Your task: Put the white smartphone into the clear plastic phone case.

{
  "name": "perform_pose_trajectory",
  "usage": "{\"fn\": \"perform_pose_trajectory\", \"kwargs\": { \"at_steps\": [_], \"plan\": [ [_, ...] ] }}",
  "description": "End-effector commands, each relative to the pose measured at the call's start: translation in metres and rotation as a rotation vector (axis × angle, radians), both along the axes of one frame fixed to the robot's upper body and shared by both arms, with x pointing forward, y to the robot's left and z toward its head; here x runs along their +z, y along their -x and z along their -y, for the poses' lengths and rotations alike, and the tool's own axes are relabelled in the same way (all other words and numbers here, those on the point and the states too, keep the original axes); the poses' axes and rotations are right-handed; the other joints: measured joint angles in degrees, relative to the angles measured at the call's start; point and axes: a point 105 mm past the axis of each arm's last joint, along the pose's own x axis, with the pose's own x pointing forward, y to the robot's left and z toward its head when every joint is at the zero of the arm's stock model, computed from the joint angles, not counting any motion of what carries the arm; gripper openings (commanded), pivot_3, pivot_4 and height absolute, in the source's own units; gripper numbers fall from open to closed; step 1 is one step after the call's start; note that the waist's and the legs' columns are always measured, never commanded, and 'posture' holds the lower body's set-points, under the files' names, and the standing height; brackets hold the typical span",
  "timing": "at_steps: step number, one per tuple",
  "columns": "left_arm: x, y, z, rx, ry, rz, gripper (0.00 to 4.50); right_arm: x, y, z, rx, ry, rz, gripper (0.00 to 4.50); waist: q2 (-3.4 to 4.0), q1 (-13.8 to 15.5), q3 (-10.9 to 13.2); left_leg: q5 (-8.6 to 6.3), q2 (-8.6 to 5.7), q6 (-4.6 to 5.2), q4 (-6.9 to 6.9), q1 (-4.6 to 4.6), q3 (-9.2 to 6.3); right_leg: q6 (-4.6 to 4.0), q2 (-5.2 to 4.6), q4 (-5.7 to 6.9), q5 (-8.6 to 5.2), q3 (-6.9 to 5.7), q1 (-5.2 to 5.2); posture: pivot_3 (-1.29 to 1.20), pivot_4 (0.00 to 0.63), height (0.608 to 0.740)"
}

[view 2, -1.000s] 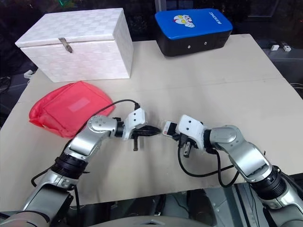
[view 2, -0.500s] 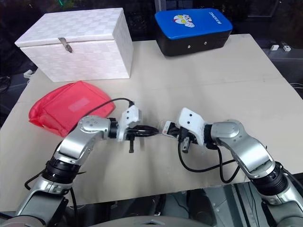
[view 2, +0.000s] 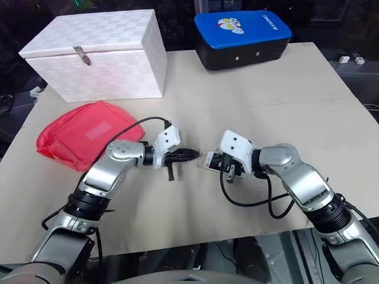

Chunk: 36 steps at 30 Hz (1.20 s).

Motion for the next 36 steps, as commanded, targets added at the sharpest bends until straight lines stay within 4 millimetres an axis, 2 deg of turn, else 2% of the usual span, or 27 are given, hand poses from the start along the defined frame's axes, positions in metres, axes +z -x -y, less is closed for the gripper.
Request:
{"fn": "perform_pose_trajectory", "kwargs": {
  "at_steps": [1, 7, 12, 19, 23, 30, 33, 36],
  "plan": [
    [0.002, 0.003, 0.001, -0.081, -0.091, 0.030, 0.05, 0.011, -0.001, -0.003, 0.023, -0.001, 0.057, 0.00, 0.00, 0.0, 0.0, 0.00, 0.00, 0.00, 0.00, 0.00, 0.00, 0.00, 0.00, 0.00, 0.00, 0.00, 0.00, 0.00, 0.150, 0.740],
    [-0.004, 0.010, 0.000, -0.219, -0.252, 0.080, 0.05, 0.011, 0.000, -0.002, 0.019, -0.003, 0.060, 0.00, 0.00, -0.1, 0.0, 0.00, 0.00, 0.00, 0.00, 0.00, 0.00, 0.00, 0.00, 0.01, 0.00, 0.01, 0.00, 0.00, 0.150, 0.740],
    [-0.001, 0.012, 0.012, -0.287, -0.249, 0.078, 0.05, 0.011, 0.001, -0.001, 0.015, -0.010, 0.059, 0.00, 0.00, 0.0, 0.0, 0.00, 0.00, 0.00, 0.00, 0.00, 0.00, 0.00, 0.01, 0.01, 0.00, 0.00, 0.00, 0.00, 0.150, 0.740],
    [0.001, 0.022, 0.013, -0.361, -0.266, -0.012, 0.05, 0.012, 0.005, 0.003, 0.018, -0.005, 0.050, 0.00, 0.00, -0.1, 0.0, 0.00, 0.00, 0.00, 0.01, -0.01, 0.01, 0.00, 0.02, 0.02, 0.00, -0.02, -0.01, 0.00, 0.150, 0.740],
    [0.012, 0.023, 0.011, -0.331, -0.225, -0.025, 0.05, 0.013, 0.007, 0.005, 0.012, -0.015, 0.050, 0.00, 0.00, -0.2, 0.0, 0.00, 0.00, 0.00, 0.01, -0.01, 0.01, 0.00, 0.03, 0.02, 0.00, -0.04, -0.01, 0.00, 0.150, 0.740],
    [0.032, 0.024, -0.020, -0.180, -0.119, -0.064, 0.05, 0.009, 0.020, -0.005, 0.079, -0.029, 0.006, 0.00, -0.01, -0.2, 0.0, 0.00, 0.01, 0.00, 0.01, 0.00, 0.00, 0.00, 0.03, 0.05, 0.00, -0.02, -0.04, 0.00, 0.150, 0.740],
    [0.039, 0.027, -0.027, -0.108, -0.010, -0.071, 0.05, 0.004, 0.021, -0.011, 0.095, -0.032, -0.009, 0.00, -0.01, -0.2, 0.0, 0.00, 0.01, 0.00, 0.02, 0.00, 0.01, 0.00, 0.02, 0.05, 0.00, -0.03, -0.02, 0.00, 0.150, 0.740],
    [0.040, 0.032, -0.033, -0.052, 0.119, -0.028, 0.05, -0.005, 0.012, -0.011, 0.082, -0.005, -0.013, 0.00, -0.01, -0.1, 0.0, 0.00, 0.01, 0.00, 0.03, 0.02, 0.00, 0.00, 0.02, 0.04, 0.00, -0.02, 0.00, 0.00, 0.150, 0.740]
  ]
}}
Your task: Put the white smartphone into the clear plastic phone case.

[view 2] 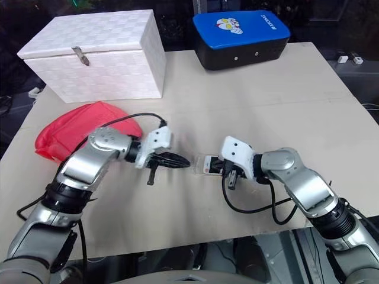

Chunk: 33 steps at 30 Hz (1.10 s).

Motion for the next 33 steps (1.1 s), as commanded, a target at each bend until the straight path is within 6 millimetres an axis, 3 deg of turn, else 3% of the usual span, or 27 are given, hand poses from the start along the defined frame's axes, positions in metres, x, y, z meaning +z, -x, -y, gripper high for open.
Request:
{"fn": "perform_pose_trajectory", "kwargs": {
  "at_steps": [1, 10, 25, 28, 31, 33],
  "plan": [
    [0.014, 0.007, -0.003, 0.044, 0.155, 0.096, 0.05, -0.003, -0.008, -0.001, 0.001, 0.018, 0.020, 0.00, 0.00, -0.1, 0.0, 0.00, 0.00, 0.00, 0.00, 0.01, 0.01, 0.00, 0.00, 0.01, 0.00, 0.01, 0.01, 0.00, 0.150, 0.740],
    [-0.004, 0.041, -0.027, 0.118, 0.250, 0.071, 0.05, -0.034, -0.012, 0.006, 0.072, 0.152, -0.041, 0.00, 0.01, 0.2, 0.0, 0.00, 0.01, -0.01, -0.02, 0.11, 0.00, -0.01, -0.03, -0.02, 0.00, 0.04, 0.10, 0.00, 0.150, 0.740],
    [-0.007, 0.048, -0.026, 0.168, 0.235, 0.066, 0.05, -0.089, -0.017, 0.015, 0.152, 0.365, -0.089, 0.00, -0.03, 0.2, -0.6, -0.01, 0.01, -0.01, -0.05, 0.43, 0.02, -0.01, -0.01, -0.01, 0.00, 0.07, 0.36, 0.00, 0.150, 0.740],
    [-0.011, 0.044, -0.025, 0.171, 0.218, 0.065, 0.05, -0.079, -0.016, 0.006, 0.149, 0.251, -0.090, 0.00, -0.02, 0.2, -0.9, -0.01, 0.01, -0.01, -0.07, 0.51, 0.02, -0.01, -0.01, -0.01, 0.00, 0.08, 0.43, 0.00, 0.150, 0.740],
    [-0.013, 0.037, -0.023, 0.192, 0.212, 0.059, 0.05, -0.050, -0.021, -0.002, 0.116, 0.103, -0.042, 0.00, 0.00, 0.5, -0.8, -0.02, 0.01, 0.00, -0.09, 0.56, 0.01, -0.01, -0.01, -0.02, 0.00, 0.06, 0.51, 0.00, 0.150, 0.740],
    [-0.017, 0.031, -0.021, 0.189, 0.197, 0.052, 0.05, -0.020, -0.024, 0.000, 0.077, 0.009, 0.021, 0.00, 0.05, 0.5, -0.8, -0.02, 0.01, 0.00, -0.10, 0.53, 0.02, -0.01, -0.01, -0.02, 0.00, 0.09, 0.47, 0.00, 0.150, 0.740]
  ]
}}
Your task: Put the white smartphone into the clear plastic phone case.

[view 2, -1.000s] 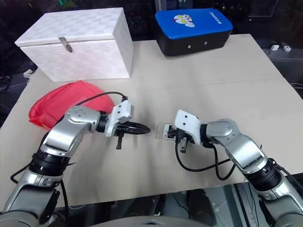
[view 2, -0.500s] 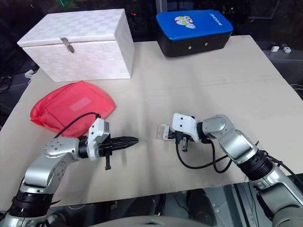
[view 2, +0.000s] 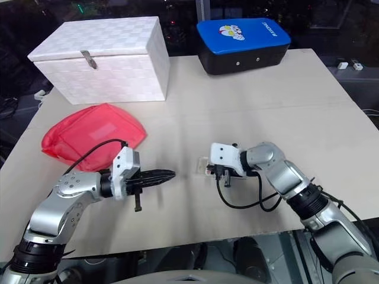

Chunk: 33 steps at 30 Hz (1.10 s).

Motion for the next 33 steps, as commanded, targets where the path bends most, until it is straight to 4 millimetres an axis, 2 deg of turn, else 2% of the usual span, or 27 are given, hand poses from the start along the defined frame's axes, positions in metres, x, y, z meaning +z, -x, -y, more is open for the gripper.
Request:
{"fn": "perform_pose_trajectory", "kwargs": {
  "at_steps": [1, 3, 7, 14, 17, 23, 28, 33],
  "plan": [
    [0.001, -0.011, 0.006, -0.002, -0.008, -0.003, 0.05, 0.033, 0.004, 0.008, -0.048, -0.105, 0.029, 0.00, 0.06, 0.1, 0.1, 0.00, 0.00, 0.00, 0.00, -0.06, 0.00, 0.00, 0.00, 0.00, 0.00, 0.00, -0.09, 0.00, 0.150, 0.740],
    [-0.002, -0.018, 0.010, 0.001, -0.016, -0.013, 0.05, 0.056, 0.009, 0.013, -0.081, -0.158, 0.067, 0.00, 0.22, 0.5, 0.3, 0.01, -0.02, 0.00, 0.06, -0.33, -0.05, 0.00, -0.02, 0.02, 0.01, -0.06, -0.22, 0.00, 0.150, 0.740],
    [-0.013, -0.024, 0.016, -0.011, -0.067, -0.017, 0.05, 0.072, 0.019, 0.032, -0.188, -0.153, 0.098, 0.00, 0.25, 0.4, 0.3, 0.01, -0.01, 0.00, 0.00, -0.40, -0.03, 0.00, 0.00, -0.03, 0.00, -0.02, -0.33, 0.00, 0.150, 0.740],
    [-0.024, -0.042, 0.026, 0.040, -0.086, -0.001, 0.05, 0.052, 0.039, 0.089, -0.488, -0.009, 0.105, 0.00, 0.22, 1.2, 0.4, 0.01, -0.02, 0.00, 0.00, -0.51, -0.04, 0.01, -0.05, -0.14, 0.00, -0.04, -0.35, 0.00, 0.150, 0.740],
    [-0.030, -0.046, 0.027, 0.038, -0.122, 0.013, 0.05, 0.041, 0.045, 0.103, -0.567, 0.043, 0.093, 0.00, 0.18, 1.0, 0.5, 0.01, -0.02, 0.00, 0.02, -0.50, -0.05, 0.01, -0.05, -0.12, 0.00, -0.06, -0.33, 0.00, 0.150, 0.740],
    [-0.034, -0.051, 0.039, 0.034, -0.120, 0.023, 0.05, 0.022, 0.045, 0.101, -0.573, 0.096, 0.084, 0.00, 0.17, 1.1, 0.5, 0.01, -0.01, 0.00, 0.04, -0.42, 0.01, 0.02, -0.04, -0.04, 0.00, -0.02, -0.29, 0.00, 0.150, 0.740],
    [-0.032, -0.054, 0.048, 0.023, -0.107, 0.028, 0.05, 0.026, 0.036, 0.084, -0.497, 0.088, 0.115, 0.00, 0.14, 1.1, 0.5, 0.01, -0.02, 0.00, 0.07, -0.42, -0.01, 0.03, -0.05, -0.04, 0.00, -0.05, -0.26, 0.00, 0.150, 0.740],
    [-0.033, -0.053, 0.051, 0.020, -0.108, 0.027, 0.05, 0.022, 0.029, 0.073, -0.358, 0.179, 0.177, 0.00, 0.14, 1.0, 0.5, 0.01, -0.02, 0.00, 0.08, -0.42, -0.03, 0.03, -0.05, -0.05, 0.00, -0.08, -0.26, 0.00, 0.150, 0.740]
  ]
}}
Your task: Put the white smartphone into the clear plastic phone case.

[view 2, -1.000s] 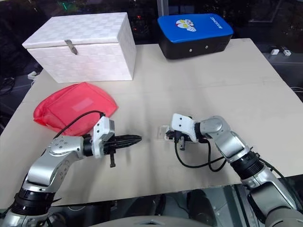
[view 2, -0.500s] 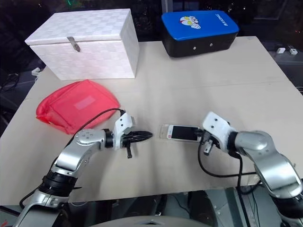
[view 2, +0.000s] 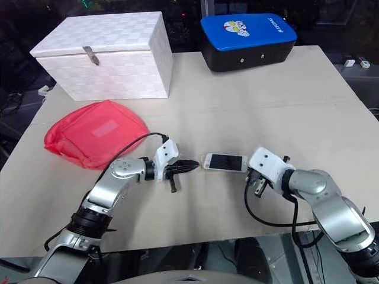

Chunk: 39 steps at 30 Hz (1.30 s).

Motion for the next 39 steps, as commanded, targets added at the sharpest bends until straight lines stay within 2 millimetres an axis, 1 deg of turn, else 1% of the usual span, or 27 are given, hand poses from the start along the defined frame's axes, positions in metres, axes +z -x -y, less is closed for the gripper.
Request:
{"fn": "perform_pose_trajectory", "kwargs": {
  "at_steps": [1, 3, 5, 7, 10, 12, 14, 15, 17, 19, 24, 26, 29, 31, 35, 39],
  "plan": [
    [0.003, 0.001, 0.005, -0.011, 0.001, 0.011, 0.05, 0.001, -0.003, -0.009, 0.118, 0.073, 0.044, 0.00, 0.00, 0.0, 0.0, 0.00, 0.00, 0.00, 0.00, 0.00, 0.01, 0.00, 0.00, -0.01, 0.00, -0.01, 0.00, 0.00, 0.150, 0.740],
    [0.003, 0.000, 0.005, -0.004, 0.002, 0.011, 0.05, 0.001, -0.005, -0.014, 0.157, 0.080, 0.044, 0.00, -0.01, 0.0, 0.0, 0.00, 0.00, 0.00, 0.01, 0.00, 0.01, 0.00, 0.00, -0.01, 0.00, -0.02, 0.01, 0.00, 0.150, 0.740],
    [0.003, 0.000, 0.005, 0.001, 0.003, 0.010, 0.05, 0.000, -0.007, -0.015, 0.172, 0.089, 0.049, 0.00, -0.01, 0.0, 0.0, 0.00, 0.00, 0.00, 0.00, 0.01, -0.02, 0.00, 0.01, 0.00, 0.00, -0.02, 0.00, 0.00, 0.150, 0.740],
    [0.003, 0.000, 0.003, 0.005, 0.001, 0.010, 0.05, 0.000, -0.010, -0.011, 0.167, 0.093, 0.051, 0.00, -0.01, 0.0, 0.0, 0.00, 0.00, 0.00, 0.00, 0.00, -0.02, 0.00, 0.01, 0.00, 0.00, -0.01, 0.01, 0.00, 0.150, 0.740],
    [0.005, 0.000, -0.004, 0.022, 0.000, 0.006, 0.05, 0.011, -0.010, -0.001, 0.116, 0.030, 0.022, 0.00, -0.01, 0.0, 0.0, 0.00, 0.00, 0.00, 0.01, 0.00, 0.00, 0.00, 0.00, 0.00, 0.00, 0.00, 0.00, 0.00, 0.150, 0.740],
    [0.006, -0.001, -0.009, 0.028, -0.002, 0.007, 0.05, 0.016, -0.004, 0.007, 0.102, -0.005, -0.021, 0.00, -0.02, 0.0, 0.0, 0.00, 0.00, 0.00, 0.00, -0.01, -0.01, 0.00, 0.01, -0.01, 0.00, 0.00, 0.00, 0.00, 0.150, 0.740],
    [0.006, -0.001, -0.010, 0.031, -0.006, 0.007, 0.05, 0.019, 0.010, 0.010, 0.132, -0.044, -0.105, 0.00, -0.02, 0.1, 0.0, 0.00, 0.00, 0.00, 0.00, -0.01, -0.04, 0.00, 0.01, -0.02, 0.00, -0.01, 0.00, 0.00, 0.150, 0.740],
    [0.006, -0.001, -0.011, 0.031, -0.007, 0.007, 0.05, 0.020, 0.017, 0.009, 0.154, -0.063, -0.136, 0.00, -0.02, 0.1, 0.0, 0.00, 0.00, 0.00, -0.01, -0.02, -0.04, 0.00, 0.00, -0.03, 0.00, -0.01, 0.00, 0.00, 0.150, 0.740],
    [0.006, 0.000, -0.011, 0.029, -0.007, 0.005, 0.05, 0.022, 0.026, 0.000, 0.203, -0.111, -0.185, 0.00, -0.03, -0.2, 0.0, 0.00, 0.01, 0.00, -0.01, -0.01, -0.04, 0.00, 0.01, -0.04, 0.00, -0.01, 0.01, 0.00, 0.150, 0.740],
    [0.006, 0.000, -0.010, 0.026, -0.008, 0.004, 0.05, 0.021, 0.030, -0.009, 0.239, -0.138, -0.205, 0.00, -0.03, -0.2, 0.0, 0.00, 0.02, 0.00, -0.02, 0.03, 0.00, 0.00, 0.02, -0.01, 0.00, 0.04, 0.01, 0.00, 0.150, 0.740],
    [0.006, 0.001, -0.009, 0.022, -0.008, 0.004, 0.05, 0.010, 0.014, -0.021, 0.232, -0.131, -0.186, 0.00, -0.06, -0.1, 0.1, 0.00, 0.02, 0.00, 0.01, 0.03, 0.01, 0.00, 0.01, 0.01, 0.00, 0.02, 0.03, 0.00, 0.150, 0.740],
    [0.006, 0.001, -0.009, 0.020, -0.010, 0.003, 0.05, 0.005, 0.005, -0.021, 0.223, -0.105, -0.163, 0.00, -0.08, 0.0, 0.1, 0.00, 0.02, 0.00, 0.00, 0.02, 0.01, 0.00, 0.00, 0.00, 0.00, 0.01, 0.02, 0.00, 0.150, 0.740],
    [0.007, 0.001, -0.010, 0.023, -0.012, 0.003, 0.05, 0.005, -0.012, -0.021, 0.183, -0.101, -0.120, 0.00, -0.08, -0.1, 0.1, 0.00, 0.02, 0.00, 0.00, 0.01, -0.01, -0.01, 0.01, -0.01, 0.00, 0.00, 0.01, 0.00, 0.150, 0.740],
    [0.007, 0.002, -0.010, 0.024, -0.012, 0.004, 0.05, 0.006, -0.018, -0.019, 0.178, -0.082, -0.097, 0.00, -0.07, -0.1, 0.1, 0.00, 0.02, 0.00, 0.00, 0.00, 0.01, -0.01, 0.01, -0.01, 0.00, 0.02, 0.00, 0.00, 0.150, 0.740],
    [0.007, 0.002, -0.010, 0.027, -0.010, 0.002, 0.05, 0.011, -0.023, -0.017, 0.192, -0.063, -0.076, 0.00, -0.07, -0.1, 0.1, 0.00, 0.02, 0.00, -0.01, 0.00, 0.00, -0.01, 0.01, -0.01, 0.00, 0.01, -0.01, 0.00, 0.150, 0.740],
    [0.007, 0.003, -0.009, 0.031, -0.008, 0.001, 0.05, 0.017, -0.013, -0.022, 0.244, -0.104, -0.118, 0.00, -0.07, -0.1, 0.1, 0.00, 0.02, 0.00, -0.01, -0.01, -0.01, -0.01, 0.01, -0.01, 0.00, 0.01, -0.01, 0.00, 0.150, 0.740]
  ]
}}
